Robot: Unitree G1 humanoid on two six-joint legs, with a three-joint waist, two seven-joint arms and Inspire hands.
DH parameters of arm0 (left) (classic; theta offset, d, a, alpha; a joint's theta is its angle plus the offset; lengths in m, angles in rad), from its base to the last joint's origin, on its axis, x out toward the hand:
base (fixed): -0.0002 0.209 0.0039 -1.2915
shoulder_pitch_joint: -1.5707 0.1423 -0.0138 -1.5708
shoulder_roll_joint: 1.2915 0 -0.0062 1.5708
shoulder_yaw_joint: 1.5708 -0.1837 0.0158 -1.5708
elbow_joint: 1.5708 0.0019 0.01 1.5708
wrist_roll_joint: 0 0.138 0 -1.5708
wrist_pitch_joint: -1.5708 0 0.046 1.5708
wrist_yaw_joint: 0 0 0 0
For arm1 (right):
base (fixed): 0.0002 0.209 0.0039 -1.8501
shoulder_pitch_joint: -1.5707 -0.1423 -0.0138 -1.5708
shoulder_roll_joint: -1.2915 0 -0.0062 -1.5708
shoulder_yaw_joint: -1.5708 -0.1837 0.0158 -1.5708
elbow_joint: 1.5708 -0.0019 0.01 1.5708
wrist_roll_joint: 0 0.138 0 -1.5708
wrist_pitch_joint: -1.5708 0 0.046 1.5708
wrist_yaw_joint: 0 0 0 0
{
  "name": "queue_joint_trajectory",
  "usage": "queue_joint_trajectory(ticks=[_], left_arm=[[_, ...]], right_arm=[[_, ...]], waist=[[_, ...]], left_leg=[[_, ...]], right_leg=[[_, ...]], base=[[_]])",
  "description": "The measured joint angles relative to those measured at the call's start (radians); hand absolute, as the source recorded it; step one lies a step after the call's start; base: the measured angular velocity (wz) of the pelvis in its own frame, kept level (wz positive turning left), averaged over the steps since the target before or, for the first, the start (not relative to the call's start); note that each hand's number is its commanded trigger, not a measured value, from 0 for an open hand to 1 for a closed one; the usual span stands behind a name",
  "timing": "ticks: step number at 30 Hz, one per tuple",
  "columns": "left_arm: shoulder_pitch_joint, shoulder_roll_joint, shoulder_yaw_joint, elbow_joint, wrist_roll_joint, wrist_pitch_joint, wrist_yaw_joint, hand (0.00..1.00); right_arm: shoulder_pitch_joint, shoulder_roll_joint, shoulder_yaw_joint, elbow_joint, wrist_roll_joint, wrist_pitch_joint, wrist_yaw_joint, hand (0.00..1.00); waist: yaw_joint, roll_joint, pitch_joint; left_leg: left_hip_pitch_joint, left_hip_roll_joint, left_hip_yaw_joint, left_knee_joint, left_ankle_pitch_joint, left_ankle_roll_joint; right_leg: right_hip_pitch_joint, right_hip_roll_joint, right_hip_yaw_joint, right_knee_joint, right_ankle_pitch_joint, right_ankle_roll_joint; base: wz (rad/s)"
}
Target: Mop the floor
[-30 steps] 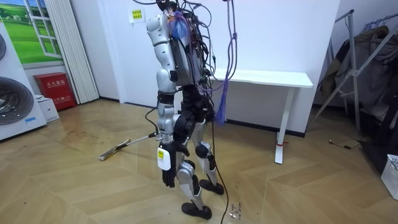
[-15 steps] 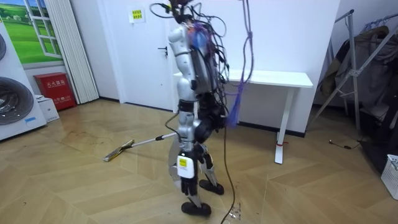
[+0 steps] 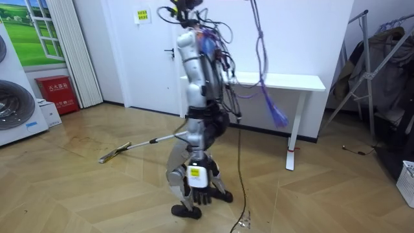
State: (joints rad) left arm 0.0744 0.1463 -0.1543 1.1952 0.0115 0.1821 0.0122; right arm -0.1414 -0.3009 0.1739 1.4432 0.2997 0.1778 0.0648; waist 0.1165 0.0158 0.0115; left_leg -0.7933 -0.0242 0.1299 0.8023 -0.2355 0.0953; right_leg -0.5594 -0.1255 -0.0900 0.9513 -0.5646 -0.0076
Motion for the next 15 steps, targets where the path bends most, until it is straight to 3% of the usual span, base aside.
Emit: queue_joint_trajectory(ticks=[1,2,3,4,6,8,10,11,12,13,14,15], left_arm=[[-0.001,0.001,0.024,-0.004,0.0,0.0,0.003,0.0],[-0.005,0.001,0.037,-0.008,0.003,0.0,0.007,0.0],[-0.003,0.001,0.053,-0.025,0.001,-0.003,0.023,0.0],[0.007,0.006,0.056,-0.047,0.0,-0.014,0.04,0.0],[0.005,0.009,0.052,-0.058,0.0,-0.017,0.059,0.0],[0.004,0.002,0.052,-0.084,0.001,-0.018,0.065,0.0],[0.005,-0.013,0.051,-0.089,0.0,-0.014,0.067,0.0],[0.006,-0.015,0.051,-0.088,0.0,-0.009,0.068,0.0],[0.007,-0.018,0.053,-0.086,0.0,0.005,0.071,0.0],[0.01,-0.02,0.053,-0.085,-0.003,0.018,0.078,0.0],[0.01,-0.019,0.053,-0.085,-0.002,0.019,0.083,0.0],[0.01,-0.012,0.053,-0.087,-0.005,0.023,0.096,0.0]], right_arm=[[0.044,-0.025,0.001,0.012,-0.009,-0.001,-0.002,1.0],[0.065,-0.029,0.002,0.017,-0.024,0.0,-0.005,1.0],[0.118,-0.028,0.002,0.018,-0.04,0.001,-0.02,1.0],[0.157,-0.024,0.001,0.017,-0.043,0.012,-0.026,1.0],[0.188,0.003,0.001,0.016,-0.042,0.022,-0.03,1.0],[0.207,0.027,0.001,0.016,-0.03,0.023,-0.036,1.0],[0.22,0.053,-0.001,0.016,-0.022,0.037,-0.04,1.0],[0.22,0.057,-0.003,0.016,-0.024,0.043,-0.041,1.0],[0.216,0.06,-0.011,0.015,-0.027,0.052,-0.042,1.0],[0.207,0.06,-0.022,0.015,-0.032,0.063,-0.052,1.0],[0.197,0.06,-0.022,0.015,-0.035,0.065,-0.057,1.0],[0.155,0.059,-0.028,0.015,-0.04,0.074,-0.067,1.0]], waist=[[-0.004,-0.001,-0.0005],[-0.01,0.004,-0.0011],[-0.02,0.023,-0.0071],[-0.028,0.029,-0.0105],[-0.055,0.043,-0.0107],[-0.082,0.054,-0.0079],[-0.088,0.054,-0.0065],[-0.088,0.053,-0.0064],[-0.087,0.049,-0.0054],[-0.085,0.041,-0.0014],[-0.083,0.044,-0.003],[-0.08,0.044,0.0008]], left_leg=[[0.022,-0.03,0.005,0.0,-0.031,0.018],[0.026,-0.042,0.004,0.01,-0.048,0.025],[0.035,-0.046,-0.002,0.035,-0.085,0.034],[0.057,-0.049,-0.01,0.045,-0.115,0.043],[0.074,-0.05,-0.02,0.048,-0.147,0.05],[0.091,-0.053,-0.026,0.04,-0.166,0.056],[0.139,-0.058,-0.027,0.022,-0.204,0.052],[0.154,-0.058,-0.028,0.018,-0.217,0.049],[0.188,-0.058,-0.03,0.017,-0.246,0.042],[0.217,-0.057,-0.038,0.028,-0.274,0.03],[0.225,-0.056,-0.042,0.046,-0.283,0.019],[0.202,-0.033,-0.031,0.166,-0.273,-0.008]], right_leg=[[-0.014,-0.013,0.025,0.065,0.024,0.012],[-0.039,-0.017,0.039,0.121,0.059,0.009],[-0.089,-0.011,0.072,0.233,0.163,0.017],[-0.135,0.003,0.099,0.309,0.239,0.022],[-0.217,0.022,0.099,0.333,0.238,0.026],[-0.293,0.039,0.105,0.24,0.227,0.029],[-0.334,0.053,0.087,0.001,0.239,0.016],[-0.331,0.059,0.082,-0.058,0.251,0.007],[-0.321,0.063,0.063,-0.134,0.285,-0.01],[-0.298,0.061,0.045,-0.124,0.299,-0.021],[-0.29,0.06,0.036,-0.113,0.296,-0.022],[-0.272,0.064,0.029,-0.074,0.26,-0.027]], base=[[0.23],[0.22],[0.1],[0.0],[0.04],[0.14],[-0.06],[-0.04],[0.03],[0.04],[0.03],[-0.08]])
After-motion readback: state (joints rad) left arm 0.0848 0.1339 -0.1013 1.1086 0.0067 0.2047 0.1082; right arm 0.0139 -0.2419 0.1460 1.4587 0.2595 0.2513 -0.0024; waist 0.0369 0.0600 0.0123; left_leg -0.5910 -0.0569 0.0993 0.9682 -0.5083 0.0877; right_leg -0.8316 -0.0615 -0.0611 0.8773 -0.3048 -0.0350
